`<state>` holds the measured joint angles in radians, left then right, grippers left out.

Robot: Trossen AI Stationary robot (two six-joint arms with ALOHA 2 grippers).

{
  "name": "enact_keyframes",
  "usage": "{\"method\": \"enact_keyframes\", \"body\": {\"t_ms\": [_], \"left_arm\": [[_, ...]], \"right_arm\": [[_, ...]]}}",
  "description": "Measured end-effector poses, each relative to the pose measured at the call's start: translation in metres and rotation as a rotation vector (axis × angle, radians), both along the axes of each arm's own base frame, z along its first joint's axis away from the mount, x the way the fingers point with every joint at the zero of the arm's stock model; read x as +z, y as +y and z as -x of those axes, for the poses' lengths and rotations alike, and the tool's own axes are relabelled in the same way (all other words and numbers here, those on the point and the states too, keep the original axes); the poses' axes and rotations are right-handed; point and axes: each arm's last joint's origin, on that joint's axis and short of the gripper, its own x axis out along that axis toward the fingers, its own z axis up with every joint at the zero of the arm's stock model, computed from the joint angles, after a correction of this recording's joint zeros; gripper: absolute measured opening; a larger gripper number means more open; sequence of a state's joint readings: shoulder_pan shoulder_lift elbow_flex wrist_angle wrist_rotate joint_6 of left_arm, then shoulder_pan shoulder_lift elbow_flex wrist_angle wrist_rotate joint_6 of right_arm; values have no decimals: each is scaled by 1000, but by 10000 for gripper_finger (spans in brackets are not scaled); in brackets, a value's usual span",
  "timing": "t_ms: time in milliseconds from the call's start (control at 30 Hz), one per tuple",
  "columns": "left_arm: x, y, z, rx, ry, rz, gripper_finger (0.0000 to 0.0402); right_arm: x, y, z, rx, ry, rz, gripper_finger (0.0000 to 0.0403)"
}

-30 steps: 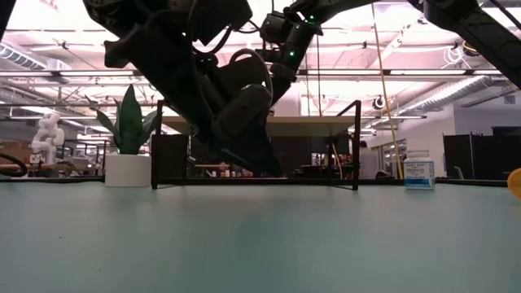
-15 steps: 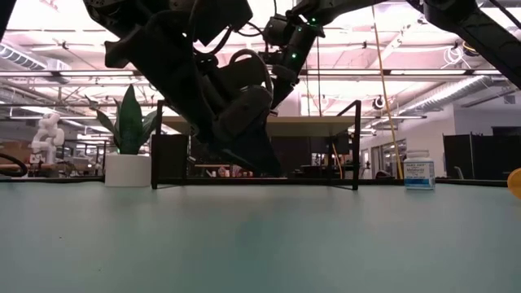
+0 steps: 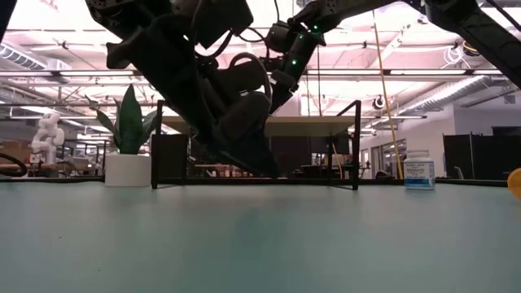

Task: Pick and place medicine bottles onto shelf by color
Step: Put the black white pill bottle on the shelf

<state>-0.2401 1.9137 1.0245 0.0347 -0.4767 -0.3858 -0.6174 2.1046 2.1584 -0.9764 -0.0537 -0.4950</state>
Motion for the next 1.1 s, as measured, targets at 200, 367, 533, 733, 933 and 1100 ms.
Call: {"method": "enact_keyframes", "body": {"t_ms": [200,367,533,733,933,1100], "left_arm": [[0,4,0,27,3,-14,312],[0,7,0,38,2,-13,312],[0,9,-1,48,0,-9,312],[0,9,-1,48,-1,-9,312],[0,9,-1,48,0,-10,312],[0,9,-1,46,1,-12,312]], "right_arm": [[-4,-1,1,8,17,-4,183],[3,-1,3,10,-9,18,203],[7,-2,5,10,-13,25,205],[6,-5,9,42,7,39,206],[5,-7,9,61,-24,10,206],[3,-6,13,109,16,5,206]]}}
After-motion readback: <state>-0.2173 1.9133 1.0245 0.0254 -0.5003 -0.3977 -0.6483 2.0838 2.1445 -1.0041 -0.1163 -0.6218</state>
